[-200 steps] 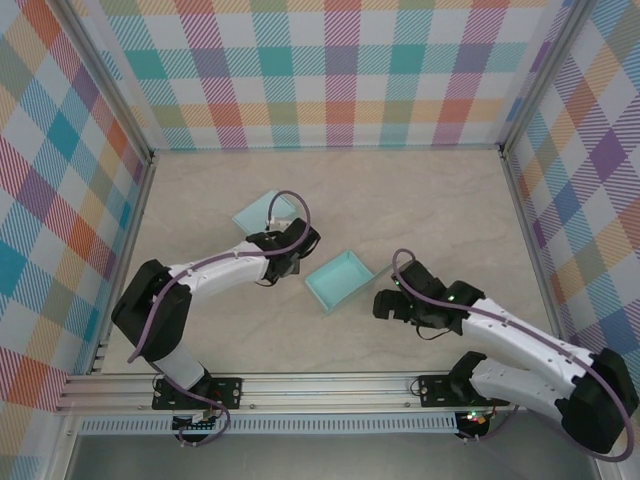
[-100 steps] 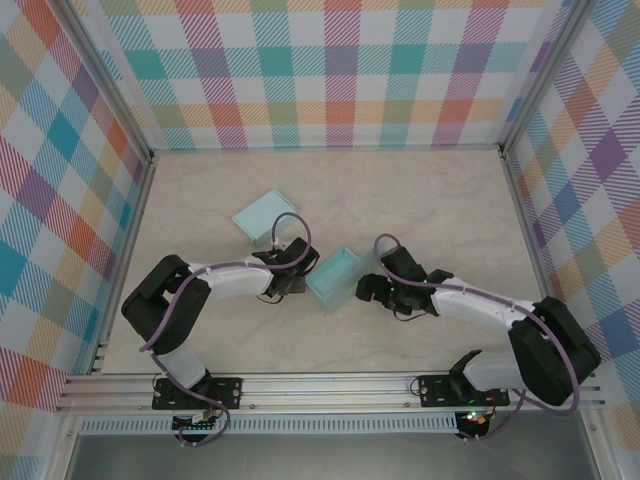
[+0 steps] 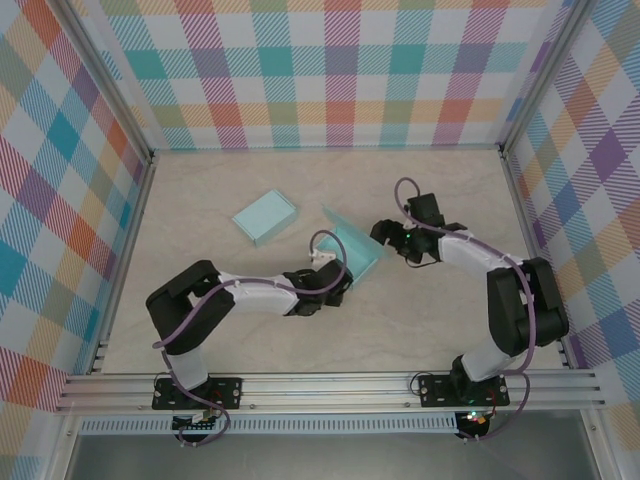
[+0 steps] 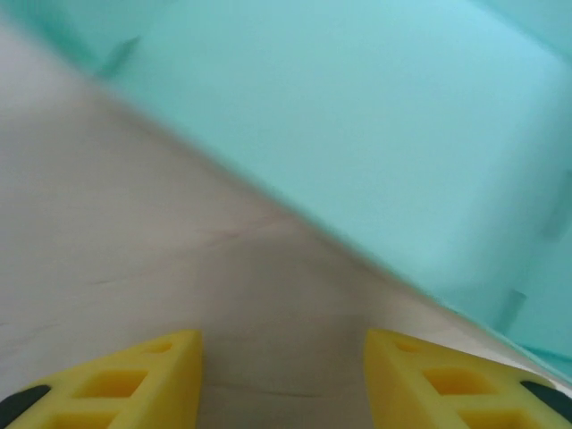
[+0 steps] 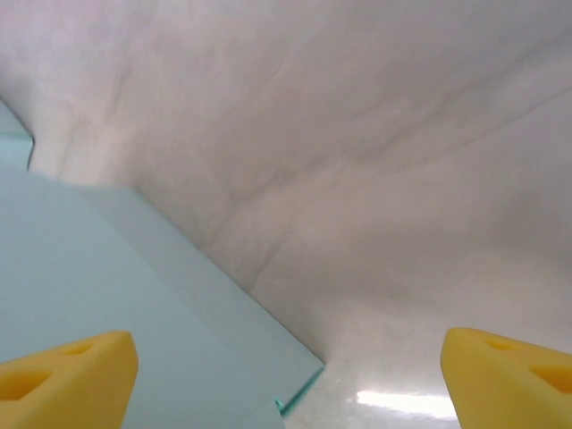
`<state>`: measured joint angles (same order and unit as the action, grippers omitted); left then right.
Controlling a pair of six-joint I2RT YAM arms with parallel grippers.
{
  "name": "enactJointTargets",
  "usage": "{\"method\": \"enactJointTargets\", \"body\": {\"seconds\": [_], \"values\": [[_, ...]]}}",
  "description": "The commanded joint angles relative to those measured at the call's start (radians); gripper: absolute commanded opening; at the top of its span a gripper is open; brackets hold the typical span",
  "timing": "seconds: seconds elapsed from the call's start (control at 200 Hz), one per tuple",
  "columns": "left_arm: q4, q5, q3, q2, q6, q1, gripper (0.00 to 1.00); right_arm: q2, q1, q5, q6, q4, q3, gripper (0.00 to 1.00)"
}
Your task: Fold the paper box
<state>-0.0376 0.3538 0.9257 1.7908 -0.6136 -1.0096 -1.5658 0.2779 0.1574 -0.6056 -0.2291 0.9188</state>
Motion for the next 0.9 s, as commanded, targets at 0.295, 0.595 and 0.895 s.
{"method": "enactJointTargets", "body": {"seconds": [0.295,0.595,0.895], "values": [[-0.005,0.020,-0.062,-0.314,0.170,0.134,0.62,0.405,-0.089,-0.133,0.099,-0.299,-0.102,1.00],[0.059,-0.318,0.005,-0.162,0.341,0.361,0.78,0.565,-0.089,-0.037,0.040,-0.322,-0.184,1.00],[0.032,-0.402,0.151,0.038,0.370,0.375,0.77,0.523,-0.089,-0.017,0.070,-0.368,-0.146,1.00]]}}
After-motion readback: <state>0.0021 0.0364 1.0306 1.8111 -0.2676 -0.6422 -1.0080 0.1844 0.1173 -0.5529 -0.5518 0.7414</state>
